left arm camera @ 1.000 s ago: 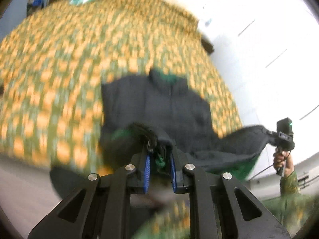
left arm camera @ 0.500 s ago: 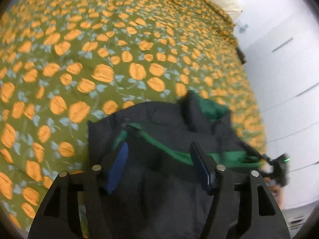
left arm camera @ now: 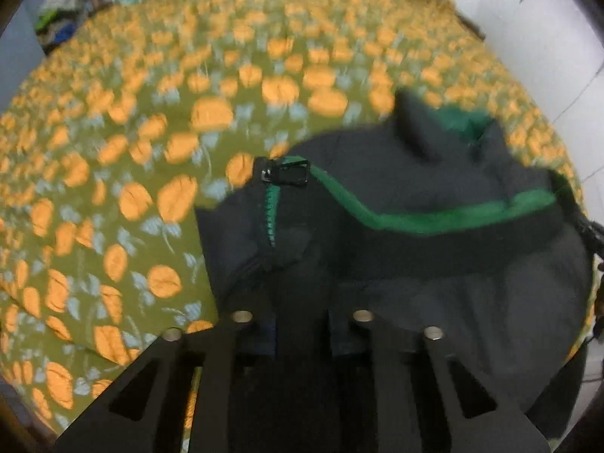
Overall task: Fold large clothes
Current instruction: 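Lay the held hem over the collar with both tools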
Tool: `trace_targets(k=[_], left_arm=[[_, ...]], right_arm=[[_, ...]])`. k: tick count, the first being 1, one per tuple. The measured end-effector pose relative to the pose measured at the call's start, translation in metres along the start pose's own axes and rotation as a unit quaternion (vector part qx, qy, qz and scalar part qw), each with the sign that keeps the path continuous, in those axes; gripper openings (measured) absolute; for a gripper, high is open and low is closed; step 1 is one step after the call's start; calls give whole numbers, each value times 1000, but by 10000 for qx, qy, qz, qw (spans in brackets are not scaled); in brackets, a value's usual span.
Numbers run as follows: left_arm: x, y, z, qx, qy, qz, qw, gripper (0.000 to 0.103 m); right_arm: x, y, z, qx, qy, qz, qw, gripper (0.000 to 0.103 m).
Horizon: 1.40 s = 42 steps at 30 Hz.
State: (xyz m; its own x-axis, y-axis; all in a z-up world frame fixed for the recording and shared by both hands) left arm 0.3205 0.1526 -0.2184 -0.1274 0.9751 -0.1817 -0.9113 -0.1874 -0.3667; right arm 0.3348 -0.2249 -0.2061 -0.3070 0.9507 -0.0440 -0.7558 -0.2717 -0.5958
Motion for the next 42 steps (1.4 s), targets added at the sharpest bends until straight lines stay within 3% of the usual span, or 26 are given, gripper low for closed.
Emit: trace_targets(k=[4, 8, 10, 13, 15, 22, 35, 42], left_arm=[[-9, -38, 44, -855, 433, 326, 9949, 15], [-12, -72, 22, -1400, 134, 571, 9884, 16], [-11, -75, -13, -1328, -80, 683, 9888, 16], [-1, -65, -59, -988, -349, 722, 9919, 20], [8, -54, -80, -903, -288, 838, 9920, 26], [22, -45, -94, -884, 277, 1335, 9867, 41], [28, -41, -108, -961, 848, 1734, 9765, 45], [29, -40, -109, -989, 934, 1796, 9743, 45]], right_arm=[[-17, -40, 47, -805, 313, -97, 9962, 11], [-36, -70, 35, -1097, 656, -475, 9907, 11], [-45, -67, 0, -952, 816, -633, 9901, 11], [-51, -35, -56, -369, 846, -926, 9914, 11], [-49, -15, -82, -288, 769, -1026, 9913, 11], [-53, -6, -99, -570, 541, -1162, 9901, 12], [-56, -2, -110, -771, 345, -1320, 9876, 13], [-57, -2, -111, -817, 283, -1372, 9868, 13]])
Point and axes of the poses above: each gripper's, at about its wrist camera, not at the fingertips, and z roughly against the way its jaws point, x to its left, y to its underside, the point moved 9 cm from there along -z, roughly the way its jaws point, and after that the axes turned 6 degrees about z, right-handed, at the moved point
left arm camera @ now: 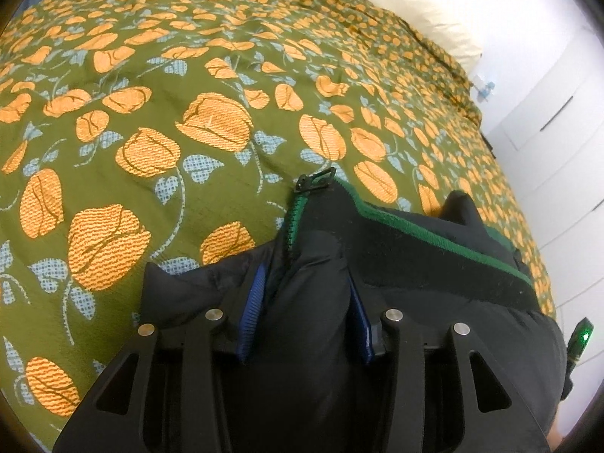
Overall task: Fold large clothes
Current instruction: 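Lay the held hem over the collar with both tools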
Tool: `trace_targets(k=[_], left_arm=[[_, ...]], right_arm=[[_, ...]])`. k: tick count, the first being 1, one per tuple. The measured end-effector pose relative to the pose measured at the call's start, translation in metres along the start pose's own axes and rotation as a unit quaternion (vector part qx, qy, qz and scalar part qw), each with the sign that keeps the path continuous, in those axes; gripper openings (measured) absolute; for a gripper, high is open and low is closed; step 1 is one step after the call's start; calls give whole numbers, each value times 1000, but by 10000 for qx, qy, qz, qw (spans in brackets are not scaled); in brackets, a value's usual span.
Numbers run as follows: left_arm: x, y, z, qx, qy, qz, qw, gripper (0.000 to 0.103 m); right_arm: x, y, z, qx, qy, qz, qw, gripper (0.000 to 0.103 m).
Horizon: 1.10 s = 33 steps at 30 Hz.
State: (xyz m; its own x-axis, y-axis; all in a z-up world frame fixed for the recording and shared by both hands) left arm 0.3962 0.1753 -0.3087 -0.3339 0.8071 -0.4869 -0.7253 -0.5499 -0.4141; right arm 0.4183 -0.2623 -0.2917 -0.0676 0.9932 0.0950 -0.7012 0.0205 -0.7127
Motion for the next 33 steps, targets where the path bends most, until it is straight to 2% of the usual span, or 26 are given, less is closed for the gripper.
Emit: trace_targets(k=[33], left_arm=[[1, 2, 4, 4, 107, 93, 9999, 45]], right_arm=[[-2, 1, 1, -41, -95, -85, 9999, 13]])
Point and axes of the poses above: each gripper's, at about its wrist camera, not at the fingertips, and z roughly against the way its jaws point, x to its left, y to its underside, the point moved 9 cm from there along -z, roughly the way its jaws point, and after that the axes turned 6 degrees about z, right-handed, at the moved point
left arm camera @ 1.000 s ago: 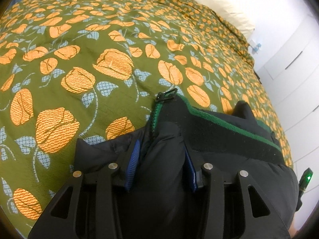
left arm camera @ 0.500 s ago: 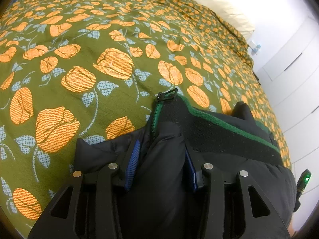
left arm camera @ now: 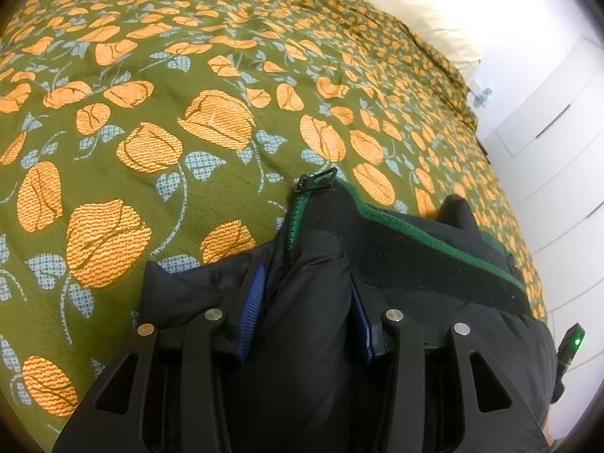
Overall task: Fold large clothes
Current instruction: 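Lay the held hem over the collar with both tools, then open both tools and lift them off the folded jacket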
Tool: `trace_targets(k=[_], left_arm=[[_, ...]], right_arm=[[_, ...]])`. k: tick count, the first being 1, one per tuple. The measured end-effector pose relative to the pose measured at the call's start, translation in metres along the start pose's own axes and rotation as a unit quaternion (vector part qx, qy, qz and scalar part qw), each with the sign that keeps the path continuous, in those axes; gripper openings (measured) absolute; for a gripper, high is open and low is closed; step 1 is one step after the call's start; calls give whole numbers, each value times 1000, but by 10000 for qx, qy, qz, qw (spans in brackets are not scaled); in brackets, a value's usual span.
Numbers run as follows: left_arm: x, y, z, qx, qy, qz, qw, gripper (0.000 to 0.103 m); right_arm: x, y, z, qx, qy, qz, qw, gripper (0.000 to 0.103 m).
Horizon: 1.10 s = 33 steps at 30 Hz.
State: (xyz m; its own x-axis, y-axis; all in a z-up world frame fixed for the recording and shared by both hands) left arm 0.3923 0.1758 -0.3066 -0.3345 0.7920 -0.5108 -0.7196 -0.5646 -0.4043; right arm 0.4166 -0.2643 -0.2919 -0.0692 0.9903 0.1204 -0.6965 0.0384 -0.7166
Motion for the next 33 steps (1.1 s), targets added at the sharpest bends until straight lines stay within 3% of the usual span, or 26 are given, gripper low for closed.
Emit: trace_targets(k=[12, 18, 21, 23, 25, 29, 33], left_arm=[[-2, 3, 3, 84, 35, 72, 9999, 47], [-12, 2, 36, 370, -381, -285, 9982, 55], [-33, 5, 85, 28, -337, -865, 9957, 67], [-53, 16, 112, -79, -157, -1171, 9930, 75], [-81, 36, 130, -10, 131, -1489, 9888, 78], [-140, 76, 123, 386, 640, -1976, 9774, 82], [-177, 106, 71, 800, 482, -2301, 9687, 82]], right_arm=[[2, 0, 2, -21, -26, -33, 10000, 13], [6, -4, 7, 182, -2, 96, 9998, 15], [10, -13, 21, 323, -35, 242, 9992, 30], [11, -23, 40, 213, -126, 249, 9994, 58], [18, -34, 70, -80, -231, 332, 9991, 60], [42, -33, 110, -155, -672, 481, 9965, 60], [73, 2, 121, 118, -982, 751, 9923, 60]])
Point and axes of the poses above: each gripper's, at about its wrist camera, not at the fingertips, and z roughly against the way its jaws point, x to its left, y to its underside, the point moved 9 cm from there along -z, roughly the way its jaws point, and after that the axes turned 6 degrees about z, right-handed, at the moved point
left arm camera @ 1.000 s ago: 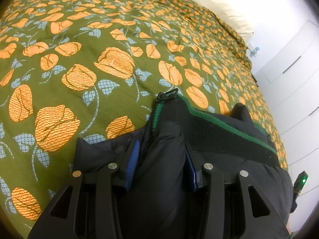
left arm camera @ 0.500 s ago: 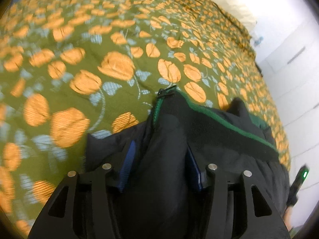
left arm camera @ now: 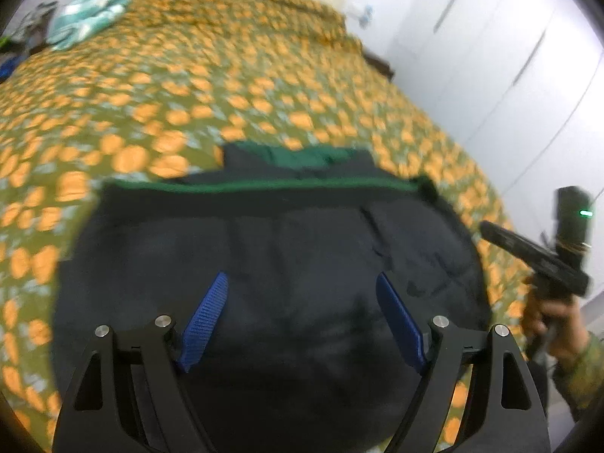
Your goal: Fold large clothes
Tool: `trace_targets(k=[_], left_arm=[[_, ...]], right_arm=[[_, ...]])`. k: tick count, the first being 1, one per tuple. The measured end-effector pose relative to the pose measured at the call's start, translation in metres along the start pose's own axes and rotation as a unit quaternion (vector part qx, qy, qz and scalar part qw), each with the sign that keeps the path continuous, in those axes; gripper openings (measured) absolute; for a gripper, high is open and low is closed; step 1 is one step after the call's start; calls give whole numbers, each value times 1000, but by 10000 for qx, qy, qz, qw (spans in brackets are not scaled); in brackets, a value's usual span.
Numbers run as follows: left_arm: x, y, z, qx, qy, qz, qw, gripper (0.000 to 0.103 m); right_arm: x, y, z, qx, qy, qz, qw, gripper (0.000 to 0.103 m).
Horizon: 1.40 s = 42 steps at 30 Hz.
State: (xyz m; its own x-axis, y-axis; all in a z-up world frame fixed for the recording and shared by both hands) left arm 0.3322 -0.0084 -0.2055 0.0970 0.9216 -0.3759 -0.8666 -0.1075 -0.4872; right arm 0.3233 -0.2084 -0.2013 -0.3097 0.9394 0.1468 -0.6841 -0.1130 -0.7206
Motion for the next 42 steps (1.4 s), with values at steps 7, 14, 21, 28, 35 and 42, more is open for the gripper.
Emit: trace_targets(k=[7, 14, 21, 28, 35, 42], left_arm=[[2, 10, -74, 275, -700, -323, 9966, 96], [-3, 19, -34, 304, -711, -454, 9960, 86], [-8, 63, -31, 348, -750, -829, 9931, 87], [-6, 63, -39, 317, -941, -880, 9912, 86], [-17, 94, 6, 165, -738, -916, 9929, 82], [-10, 96, -32, 212, -1038, -1131, 9879, 85]], right_arm=[[-11, 56, -14, 171, 125, -399, 9990, 60], [4, 62, 24, 83, 116, -133, 9998, 60], [38, 81, 70, -4, -69, 252, 9997, 60], [57, 106, 79, 79, -212, 3, 9997, 60], [60, 102, 98, -105, -244, 53, 9996, 60], [55, 104, 91, -65, -258, -178, 9995, 60]])
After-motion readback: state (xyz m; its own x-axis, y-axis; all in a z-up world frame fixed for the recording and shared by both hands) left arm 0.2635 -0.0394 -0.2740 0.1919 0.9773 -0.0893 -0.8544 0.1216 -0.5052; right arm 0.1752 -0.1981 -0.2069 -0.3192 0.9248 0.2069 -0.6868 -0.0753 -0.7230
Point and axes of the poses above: each gripper's, at about its wrist camera, not at the fingertips, and z roughly against the way its jaws point, x to its left, y to its underside, the point moved 9 cm from there along -z, roughly the way its jaws point, and after that the axes turned 6 degrees about z, right-handed, at the moved point
